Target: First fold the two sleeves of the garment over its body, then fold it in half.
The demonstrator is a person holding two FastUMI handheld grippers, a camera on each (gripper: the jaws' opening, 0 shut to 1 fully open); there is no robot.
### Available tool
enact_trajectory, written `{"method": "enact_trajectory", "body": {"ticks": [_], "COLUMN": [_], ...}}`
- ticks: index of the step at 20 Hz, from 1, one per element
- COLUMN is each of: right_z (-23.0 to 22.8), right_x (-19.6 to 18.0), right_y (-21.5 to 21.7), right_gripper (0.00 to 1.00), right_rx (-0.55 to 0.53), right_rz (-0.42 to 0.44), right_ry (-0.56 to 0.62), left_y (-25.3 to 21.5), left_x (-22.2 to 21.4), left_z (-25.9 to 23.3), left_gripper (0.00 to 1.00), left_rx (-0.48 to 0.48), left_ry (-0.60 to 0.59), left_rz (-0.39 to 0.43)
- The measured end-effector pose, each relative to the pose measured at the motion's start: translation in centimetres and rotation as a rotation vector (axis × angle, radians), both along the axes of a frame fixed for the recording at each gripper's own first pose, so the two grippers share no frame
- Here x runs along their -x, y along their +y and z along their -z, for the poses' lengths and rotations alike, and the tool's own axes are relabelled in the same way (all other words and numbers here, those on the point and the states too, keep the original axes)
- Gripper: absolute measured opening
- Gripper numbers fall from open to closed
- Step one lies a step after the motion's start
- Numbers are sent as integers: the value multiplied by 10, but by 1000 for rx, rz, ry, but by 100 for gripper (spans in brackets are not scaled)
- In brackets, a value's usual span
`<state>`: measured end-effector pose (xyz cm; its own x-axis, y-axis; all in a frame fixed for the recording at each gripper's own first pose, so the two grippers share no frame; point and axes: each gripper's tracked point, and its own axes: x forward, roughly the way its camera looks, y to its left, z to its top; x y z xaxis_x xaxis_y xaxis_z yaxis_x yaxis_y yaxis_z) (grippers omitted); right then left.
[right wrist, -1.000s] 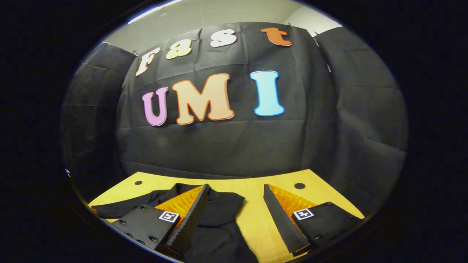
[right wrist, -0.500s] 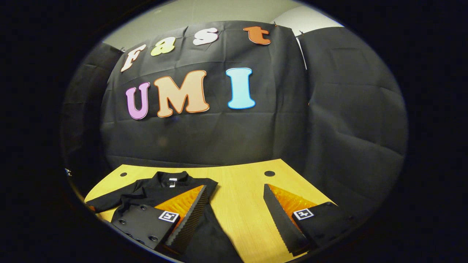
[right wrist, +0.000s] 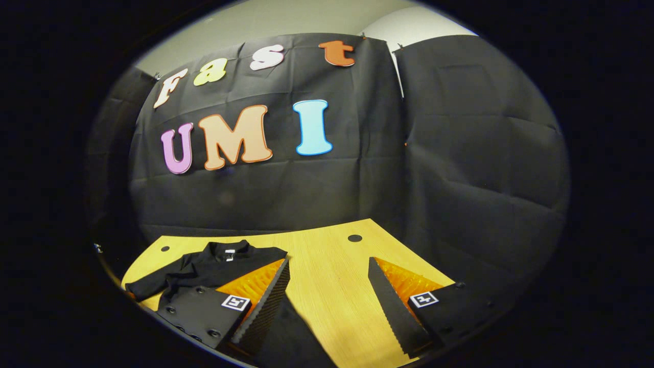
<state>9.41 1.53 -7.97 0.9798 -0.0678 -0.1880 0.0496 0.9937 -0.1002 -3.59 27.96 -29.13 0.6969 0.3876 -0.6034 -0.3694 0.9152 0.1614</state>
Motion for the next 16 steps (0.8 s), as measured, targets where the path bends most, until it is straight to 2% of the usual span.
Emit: {"method": "enact_trajectory", "body": {"ticks": [2,4,7,10,12,16], "right_z": [6,8,6,5,6,11], "right_x": [10,20,34,50,62,99], "right_y": [-5,-8,-12,-11,-13,-26], "right_gripper": [97,97,97,97,97,97], "right_rx": [-12,-15,-26,-34,-40,-67], "right_rz": [13,22,41,66,95,169], "right_ry": [6,11,1,-18,-33,-66], "left_y": [1,-4,-17,-25,-36,-67], "left_x": [2,-1,-8,-20,-34,-80], "left_z": [-2,-2,-6,-21,-39,-90], "left_gripper": [0,0,0,0,0,0], "left_rx": [-19,-13,73,104,110,79], "left_ry": [14,23,19,-14,-46,-140], "left_rz": [-11,3,25,44,96,250]}}
